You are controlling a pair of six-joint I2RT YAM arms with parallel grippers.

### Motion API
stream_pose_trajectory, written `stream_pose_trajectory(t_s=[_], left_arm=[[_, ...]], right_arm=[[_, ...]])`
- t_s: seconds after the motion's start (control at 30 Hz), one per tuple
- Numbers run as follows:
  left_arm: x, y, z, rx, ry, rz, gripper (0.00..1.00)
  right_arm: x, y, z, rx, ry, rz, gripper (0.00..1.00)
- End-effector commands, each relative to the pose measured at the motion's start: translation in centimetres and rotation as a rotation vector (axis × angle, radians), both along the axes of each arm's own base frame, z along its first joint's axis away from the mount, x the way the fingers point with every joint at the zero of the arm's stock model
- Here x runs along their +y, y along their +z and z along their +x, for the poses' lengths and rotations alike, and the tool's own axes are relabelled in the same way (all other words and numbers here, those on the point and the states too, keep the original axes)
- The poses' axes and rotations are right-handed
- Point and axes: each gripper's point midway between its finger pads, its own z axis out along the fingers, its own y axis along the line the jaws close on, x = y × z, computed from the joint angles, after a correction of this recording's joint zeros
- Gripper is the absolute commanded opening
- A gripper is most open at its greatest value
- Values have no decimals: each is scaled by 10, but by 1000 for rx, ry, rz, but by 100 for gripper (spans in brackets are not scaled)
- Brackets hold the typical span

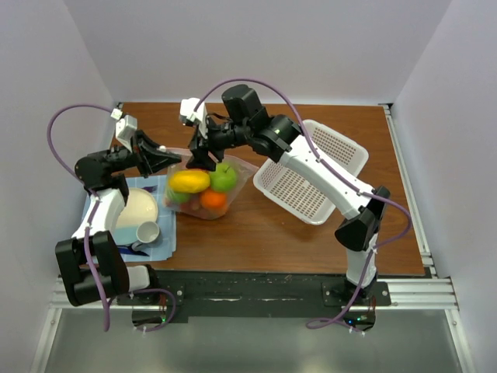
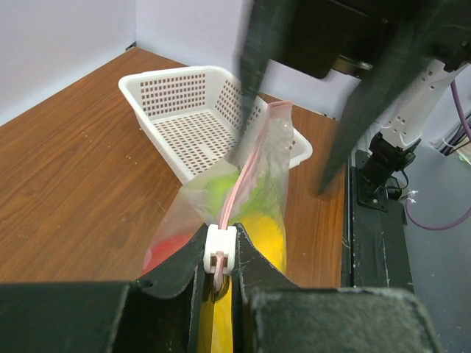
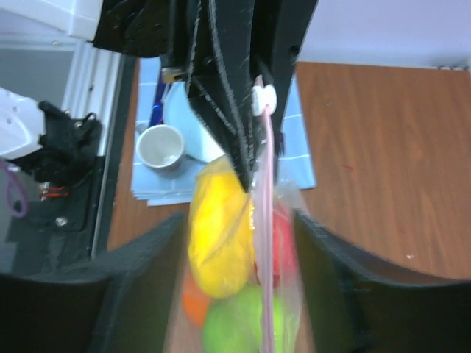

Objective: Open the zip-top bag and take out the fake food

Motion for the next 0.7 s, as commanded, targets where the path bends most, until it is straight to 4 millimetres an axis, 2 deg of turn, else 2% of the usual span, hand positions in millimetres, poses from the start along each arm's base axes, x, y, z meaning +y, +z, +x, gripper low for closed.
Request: stream_pose_trajectory(t_s=[0.0, 0.07, 0.1, 0.13, 0.2, 0.37, 0.5, 0.67], left_arm=[[-7, 15, -28, -567, -62, 248, 1], [-7, 16, -30, -561, -60, 242, 5], [-8, 18, -30, -551, -53, 225, 25], [-8, 18, -30, -542, -50, 217, 37], [-9, 15, -32, -508, -47, 199, 49], [-9, 2, -33, -462, -50, 190, 52], [-9, -7, -30, -426, -52, 177, 50], [-10, -24, -42, -389, -64, 190, 48]], right_arm=[[-3, 7, -13, 40, 55, 10, 26], [0, 8, -11, 45, 36, 21, 0], [0, 6, -8, 50, 23, 21, 0], [-1, 8, -7, 51, 15, 27, 0], [-2, 13, -5, 40, 0, 40, 0], [-11, 24, 1, 30, -30, 69, 0], [-16, 24, 2, 28, -55, 72, 0], [-23, 24, 13, 15, -109, 72, 0]])
